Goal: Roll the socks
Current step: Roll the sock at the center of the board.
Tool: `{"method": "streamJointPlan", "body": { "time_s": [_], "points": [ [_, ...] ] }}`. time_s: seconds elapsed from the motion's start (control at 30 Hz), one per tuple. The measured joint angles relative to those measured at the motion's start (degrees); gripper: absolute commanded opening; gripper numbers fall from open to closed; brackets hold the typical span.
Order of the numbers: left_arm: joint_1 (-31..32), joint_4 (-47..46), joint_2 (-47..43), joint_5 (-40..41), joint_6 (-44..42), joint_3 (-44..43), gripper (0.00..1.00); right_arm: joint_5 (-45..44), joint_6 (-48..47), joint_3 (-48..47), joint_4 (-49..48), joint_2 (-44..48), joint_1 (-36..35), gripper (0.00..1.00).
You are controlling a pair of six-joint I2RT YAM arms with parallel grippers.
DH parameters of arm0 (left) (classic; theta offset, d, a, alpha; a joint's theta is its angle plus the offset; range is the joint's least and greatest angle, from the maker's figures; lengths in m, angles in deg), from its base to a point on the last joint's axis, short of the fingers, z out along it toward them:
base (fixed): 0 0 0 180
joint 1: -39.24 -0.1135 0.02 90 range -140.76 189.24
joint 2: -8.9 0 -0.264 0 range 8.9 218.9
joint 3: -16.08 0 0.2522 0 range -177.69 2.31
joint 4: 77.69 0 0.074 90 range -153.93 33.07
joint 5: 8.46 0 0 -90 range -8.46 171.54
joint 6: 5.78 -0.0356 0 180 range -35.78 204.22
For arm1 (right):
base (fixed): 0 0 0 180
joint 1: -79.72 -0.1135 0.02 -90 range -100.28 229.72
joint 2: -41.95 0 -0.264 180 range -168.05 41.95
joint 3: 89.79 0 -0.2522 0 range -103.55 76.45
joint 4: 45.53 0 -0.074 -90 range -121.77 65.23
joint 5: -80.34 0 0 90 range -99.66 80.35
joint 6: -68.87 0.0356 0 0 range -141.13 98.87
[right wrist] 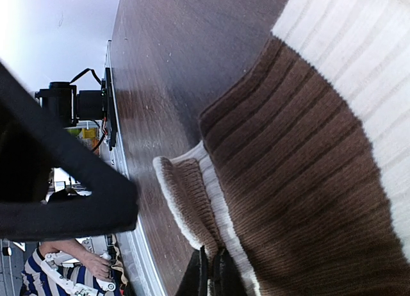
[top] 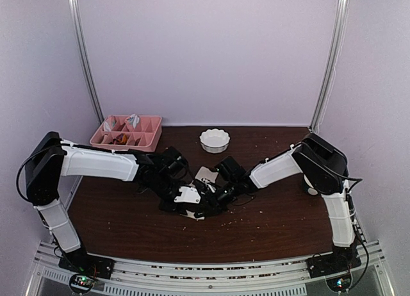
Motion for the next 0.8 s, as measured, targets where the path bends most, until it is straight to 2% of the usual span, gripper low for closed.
{"method": "streamJointPlan", "body": {
  "time_s": [0.2,0.43,0.8],
  "points": [
    [0.7,1.4,0.7,-2.2,-0.5,-0.3,0.31,0.1,0.1,0.5,-0.7,0.0,0.0,0.0],
    [1.0,2.4,4.2,-1.7,-1.2,-0.5,0.32,0.3,0.3,1.0,-1.6,0.0,0.1,0.0],
    [1.0,2.3,4.9,-1.0,-1.2,-1.7,0.3,0.6,0.3,1.5,-2.5,0.0,0.2,0.0]
  ]
}}
